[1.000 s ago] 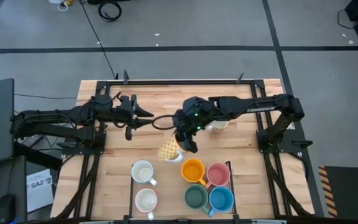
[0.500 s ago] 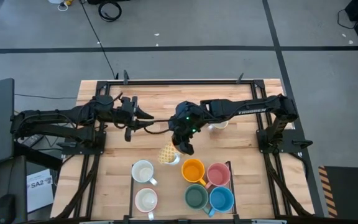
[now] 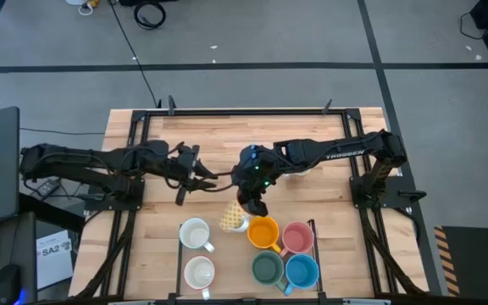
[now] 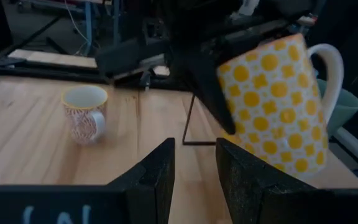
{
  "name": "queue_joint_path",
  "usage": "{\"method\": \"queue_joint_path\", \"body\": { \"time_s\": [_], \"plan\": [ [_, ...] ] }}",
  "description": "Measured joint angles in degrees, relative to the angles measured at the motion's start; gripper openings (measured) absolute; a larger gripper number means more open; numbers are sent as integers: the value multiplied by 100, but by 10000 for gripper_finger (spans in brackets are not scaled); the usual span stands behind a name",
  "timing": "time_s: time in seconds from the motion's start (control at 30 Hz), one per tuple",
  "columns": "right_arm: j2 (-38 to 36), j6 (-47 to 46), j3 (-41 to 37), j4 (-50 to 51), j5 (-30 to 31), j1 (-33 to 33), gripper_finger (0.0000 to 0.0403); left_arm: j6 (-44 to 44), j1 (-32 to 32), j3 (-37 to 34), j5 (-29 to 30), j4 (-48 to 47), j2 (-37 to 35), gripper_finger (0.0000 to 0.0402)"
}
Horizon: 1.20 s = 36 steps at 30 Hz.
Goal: Place coffee mugs
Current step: Put the light yellow rim mug on the shelf
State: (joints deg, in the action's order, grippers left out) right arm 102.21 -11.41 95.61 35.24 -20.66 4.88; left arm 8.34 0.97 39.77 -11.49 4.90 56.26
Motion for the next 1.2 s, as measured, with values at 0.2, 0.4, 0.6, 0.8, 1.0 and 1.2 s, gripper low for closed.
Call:
{"method": "queue_joint_path", "body": {
  "time_s": [0.2, 0.4, 0.6, 0.8, 1.0, 1.2],
  "plan": [
    [0, 108, 0, 38, 170, 98, 32, 2, 0, 0, -2, 121, 231, 123],
    [0, 115, 2, 46, 275, 99, 32, 3, 0, 0, -2, 170, 311, 123],
    [0, 243, 0, 17, 301, 100, 32, 3, 0, 0, -2, 190, 310, 123],
    [-4, 263, 0, -148, 301, 101, 32, 3, 0, 0, -2, 188, 309, 123],
    [-4, 390, 0, -168, 307, 101, 32, 7, 0, 0, -74, 186, 309, 123],
    [-4, 397, 0, -172, 322, 101, 32, 4, 0, -2, -83, 183, 335, 123]
  ]
}}
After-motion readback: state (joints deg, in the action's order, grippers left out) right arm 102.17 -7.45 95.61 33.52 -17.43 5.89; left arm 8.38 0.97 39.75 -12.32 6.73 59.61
